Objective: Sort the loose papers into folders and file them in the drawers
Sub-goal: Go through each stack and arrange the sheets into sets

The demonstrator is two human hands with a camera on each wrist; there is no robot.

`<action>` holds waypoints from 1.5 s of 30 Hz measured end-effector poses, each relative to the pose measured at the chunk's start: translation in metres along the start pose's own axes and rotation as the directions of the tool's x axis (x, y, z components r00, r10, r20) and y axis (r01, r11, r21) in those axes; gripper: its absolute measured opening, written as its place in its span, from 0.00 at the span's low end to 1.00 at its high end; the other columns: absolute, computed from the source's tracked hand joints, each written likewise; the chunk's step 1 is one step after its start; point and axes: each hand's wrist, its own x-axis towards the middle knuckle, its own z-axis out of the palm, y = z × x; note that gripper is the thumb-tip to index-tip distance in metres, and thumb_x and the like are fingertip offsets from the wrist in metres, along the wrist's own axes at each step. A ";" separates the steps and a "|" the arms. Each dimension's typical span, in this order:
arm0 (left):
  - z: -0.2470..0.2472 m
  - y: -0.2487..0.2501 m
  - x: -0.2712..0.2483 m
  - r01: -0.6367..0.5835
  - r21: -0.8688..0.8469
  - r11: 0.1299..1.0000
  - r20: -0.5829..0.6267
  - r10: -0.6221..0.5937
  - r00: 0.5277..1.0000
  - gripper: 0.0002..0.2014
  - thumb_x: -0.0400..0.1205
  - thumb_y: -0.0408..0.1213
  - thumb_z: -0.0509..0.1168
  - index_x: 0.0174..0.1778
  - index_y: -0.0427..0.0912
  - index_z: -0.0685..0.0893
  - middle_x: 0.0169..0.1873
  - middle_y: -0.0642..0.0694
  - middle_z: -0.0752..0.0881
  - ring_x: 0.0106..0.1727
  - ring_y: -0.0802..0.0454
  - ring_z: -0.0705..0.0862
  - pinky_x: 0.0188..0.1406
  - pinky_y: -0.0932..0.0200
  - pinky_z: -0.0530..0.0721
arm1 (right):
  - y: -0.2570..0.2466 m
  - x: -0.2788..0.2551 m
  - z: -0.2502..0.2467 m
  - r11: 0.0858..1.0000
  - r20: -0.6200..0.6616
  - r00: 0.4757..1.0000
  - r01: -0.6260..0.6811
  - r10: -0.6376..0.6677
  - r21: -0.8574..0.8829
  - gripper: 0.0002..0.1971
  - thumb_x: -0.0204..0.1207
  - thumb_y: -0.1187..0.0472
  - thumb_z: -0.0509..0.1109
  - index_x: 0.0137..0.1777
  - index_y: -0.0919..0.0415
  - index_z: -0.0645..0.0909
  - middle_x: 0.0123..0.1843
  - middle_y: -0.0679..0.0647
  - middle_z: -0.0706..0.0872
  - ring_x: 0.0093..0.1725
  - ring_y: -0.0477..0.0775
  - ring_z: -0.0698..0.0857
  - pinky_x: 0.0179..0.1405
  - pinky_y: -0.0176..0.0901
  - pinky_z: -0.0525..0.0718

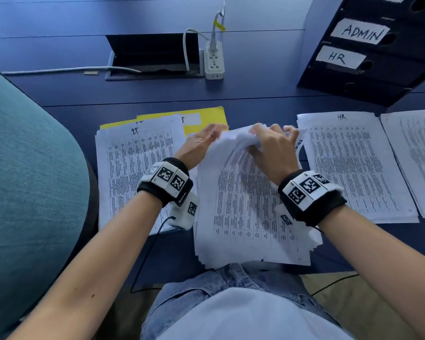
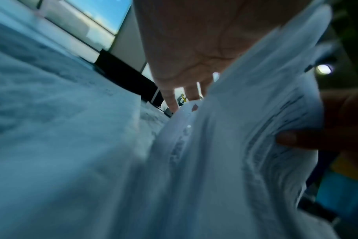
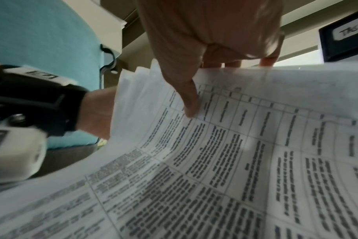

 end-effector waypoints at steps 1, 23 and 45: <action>0.002 0.000 0.000 0.071 -0.127 0.989 0.003 -0.071 0.997 0.57 0.52 0.87 0.48 0.64 0.47 0.80 0.65 0.43 0.81 0.67 0.48 0.78 0.70 0.51 0.74 | -0.001 0.005 -0.003 1.000 0.003 1.000 -0.024 0.024 0.016 0.04 0.75 0.62 0.67 0.48 0.60 0.80 0.45 0.54 0.86 0.53 0.57 0.80 0.60 0.48 0.55; -0.016 0.105 -0.015 -0.400 -0.312 0.861 -0.519 0.198 0.832 0.08 0.71 0.29 0.74 0.36 0.46 0.82 0.25 0.60 0.86 0.31 0.65 0.84 0.38 0.66 0.84 | 0.010 0.008 -0.090 0.563 -0.378 0.809 0.072 0.450 0.823 0.09 0.80 0.73 0.55 0.46 0.58 0.62 0.42 0.44 0.72 0.36 0.26 0.74 0.42 0.25 0.75; 0.080 0.182 -0.006 -0.655 -0.397 0.643 -0.688 0.264 0.676 0.08 0.68 0.29 0.75 0.28 0.46 0.88 0.27 0.56 0.87 0.31 0.62 0.84 0.34 0.63 0.82 | 0.088 -0.008 -0.145 0.559 -0.540 0.753 0.280 0.377 0.781 0.05 0.81 0.74 0.51 0.53 0.67 0.61 0.48 0.47 0.76 0.43 0.27 0.78 0.45 0.27 0.77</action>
